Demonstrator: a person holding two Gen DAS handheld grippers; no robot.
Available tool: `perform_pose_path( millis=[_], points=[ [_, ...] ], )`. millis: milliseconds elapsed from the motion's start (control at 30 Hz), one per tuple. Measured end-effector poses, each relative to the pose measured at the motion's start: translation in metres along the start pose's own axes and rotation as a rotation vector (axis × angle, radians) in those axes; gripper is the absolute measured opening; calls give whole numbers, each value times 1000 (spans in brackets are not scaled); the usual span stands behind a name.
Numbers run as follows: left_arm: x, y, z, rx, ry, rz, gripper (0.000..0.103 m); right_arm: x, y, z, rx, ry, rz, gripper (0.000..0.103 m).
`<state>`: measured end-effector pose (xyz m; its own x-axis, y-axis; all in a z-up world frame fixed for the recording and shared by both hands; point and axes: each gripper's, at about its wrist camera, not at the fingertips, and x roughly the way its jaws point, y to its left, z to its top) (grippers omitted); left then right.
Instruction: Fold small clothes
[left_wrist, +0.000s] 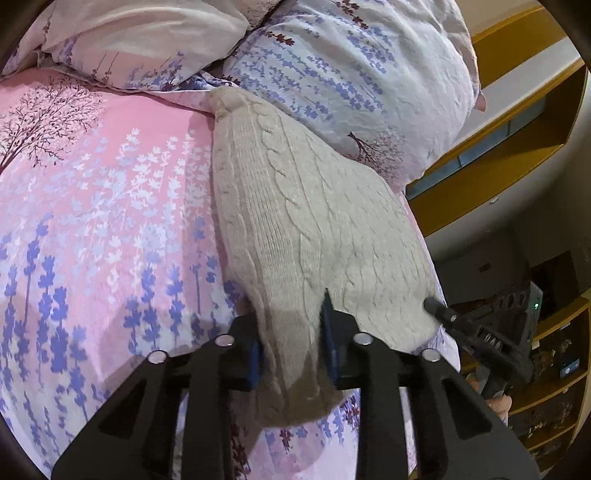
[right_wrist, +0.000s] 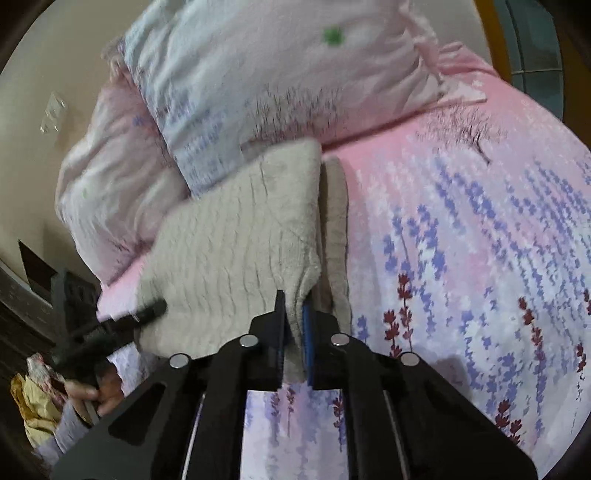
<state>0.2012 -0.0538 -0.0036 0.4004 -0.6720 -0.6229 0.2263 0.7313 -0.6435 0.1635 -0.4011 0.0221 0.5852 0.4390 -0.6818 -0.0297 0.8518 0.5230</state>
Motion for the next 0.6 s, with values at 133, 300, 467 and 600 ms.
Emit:
perform_pose_path(
  millis=[133,300,467,600],
  points=[
    [-1,-2,-5,5,9,-11,20,-10,-1,0,0,-26,-14,7],
    [2,-4,-5,21,13,4,21,12,-11,-5,36,29,-71,8],
    [-3,-2,-5,9,11,22,39,12,-4,-3,16,33,-109,27],
    [-7,-8,3,33,-24,102,69,4,-7,8,60,-8,-82,62]
  ],
)
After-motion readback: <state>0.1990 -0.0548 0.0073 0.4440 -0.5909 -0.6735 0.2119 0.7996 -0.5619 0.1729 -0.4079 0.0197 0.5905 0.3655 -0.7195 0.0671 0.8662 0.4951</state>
